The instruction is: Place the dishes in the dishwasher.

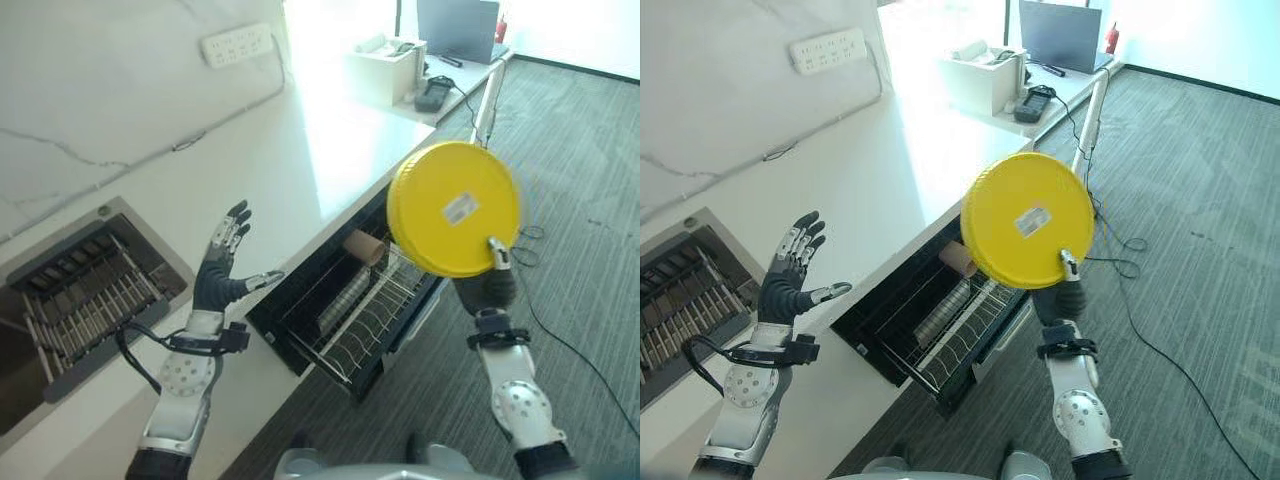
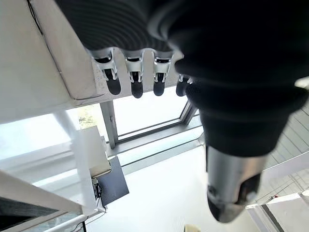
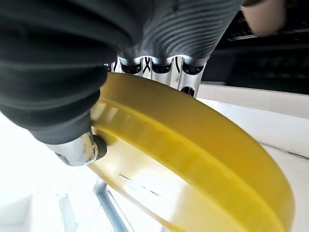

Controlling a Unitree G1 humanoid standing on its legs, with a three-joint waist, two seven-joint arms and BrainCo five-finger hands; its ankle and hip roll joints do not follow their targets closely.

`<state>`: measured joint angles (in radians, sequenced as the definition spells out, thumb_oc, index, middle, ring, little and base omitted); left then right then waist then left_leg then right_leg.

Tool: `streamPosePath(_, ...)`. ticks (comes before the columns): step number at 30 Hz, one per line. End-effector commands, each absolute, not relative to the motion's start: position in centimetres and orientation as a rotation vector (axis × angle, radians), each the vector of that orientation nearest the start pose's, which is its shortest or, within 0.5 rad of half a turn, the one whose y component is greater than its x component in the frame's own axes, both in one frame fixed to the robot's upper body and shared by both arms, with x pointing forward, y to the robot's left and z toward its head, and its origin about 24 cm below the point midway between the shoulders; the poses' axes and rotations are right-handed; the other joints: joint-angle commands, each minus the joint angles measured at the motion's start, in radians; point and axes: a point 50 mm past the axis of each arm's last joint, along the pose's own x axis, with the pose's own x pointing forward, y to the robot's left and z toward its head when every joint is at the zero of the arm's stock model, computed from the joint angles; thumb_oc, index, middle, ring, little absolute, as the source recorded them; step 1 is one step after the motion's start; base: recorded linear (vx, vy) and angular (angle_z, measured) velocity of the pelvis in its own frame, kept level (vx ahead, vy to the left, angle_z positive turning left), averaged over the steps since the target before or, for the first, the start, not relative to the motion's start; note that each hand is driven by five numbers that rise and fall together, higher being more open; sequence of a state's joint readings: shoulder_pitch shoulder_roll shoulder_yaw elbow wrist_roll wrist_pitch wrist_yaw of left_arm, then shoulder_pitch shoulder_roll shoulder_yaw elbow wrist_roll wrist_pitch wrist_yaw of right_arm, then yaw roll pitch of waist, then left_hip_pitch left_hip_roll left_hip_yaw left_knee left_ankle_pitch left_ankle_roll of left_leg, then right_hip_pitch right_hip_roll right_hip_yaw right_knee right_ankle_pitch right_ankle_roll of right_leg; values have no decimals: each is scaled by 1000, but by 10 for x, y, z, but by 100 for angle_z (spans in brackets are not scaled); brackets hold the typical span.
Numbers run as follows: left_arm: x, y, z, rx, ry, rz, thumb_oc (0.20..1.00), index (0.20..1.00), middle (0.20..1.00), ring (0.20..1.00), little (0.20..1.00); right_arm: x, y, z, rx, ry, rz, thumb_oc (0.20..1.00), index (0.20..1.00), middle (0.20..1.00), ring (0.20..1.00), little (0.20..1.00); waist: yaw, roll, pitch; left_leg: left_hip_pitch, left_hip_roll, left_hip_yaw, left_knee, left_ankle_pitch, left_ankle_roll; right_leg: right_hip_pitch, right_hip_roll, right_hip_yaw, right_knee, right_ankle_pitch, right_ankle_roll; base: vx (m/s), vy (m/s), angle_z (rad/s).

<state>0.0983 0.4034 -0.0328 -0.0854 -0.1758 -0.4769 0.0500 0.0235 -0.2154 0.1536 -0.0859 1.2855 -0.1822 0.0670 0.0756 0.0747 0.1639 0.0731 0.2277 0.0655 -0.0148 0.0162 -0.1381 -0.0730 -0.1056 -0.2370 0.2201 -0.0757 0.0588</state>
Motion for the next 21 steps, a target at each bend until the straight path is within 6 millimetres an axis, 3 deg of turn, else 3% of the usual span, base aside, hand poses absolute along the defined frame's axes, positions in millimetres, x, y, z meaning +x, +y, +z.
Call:
streamPosePath(1,223,210,129,245,-612,-95,1000,1000,1000,1000,1000,256,-157,101,930,-298,202,200,200,200,200,200,3,-41,-30,-40,16,52,33,14,-10,138,-117,-64,-24,-65,107,-4,91,14)
streamPosePath(8,224,213,128,242,-600,-99,1000,1000,1000,1000,1000,259,-169,95,602,-307,187,200,200,200,200,200,6,-50,-26,-39,20,62,45,13,-17,129,-136,-75,-9,-58,117,34,31,9)
streamPosePath(13,225,212,130,254,-599,-140,1000,1000,1000,1000,1000,266,-194,114,146,-429,98,200,200,200,200,200,25,-66,-24,-45,27,80,72,8,-25,144,-159,-104,-13,-44,128,111,-11,6)
streamPosePath(18,227,217,139,270,-617,-154,1000,1000,1000,1000,1000,267,-214,126,-130,-500,31,200,200,200,200,200,41,-80,-4,-94,30,59,161,-23,-25,125,-177,-105,38,-58,128,73,-44,1)
streamPosePath(21,230,217,146,282,-641,-171,1000,1000,1000,1000,1000,267,-214,136,-431,-574,36,200,200,200,200,200,56,-90,17,-144,31,36,229,-39,-27,110,-185,-104,74,-69,125,32,-71,3)
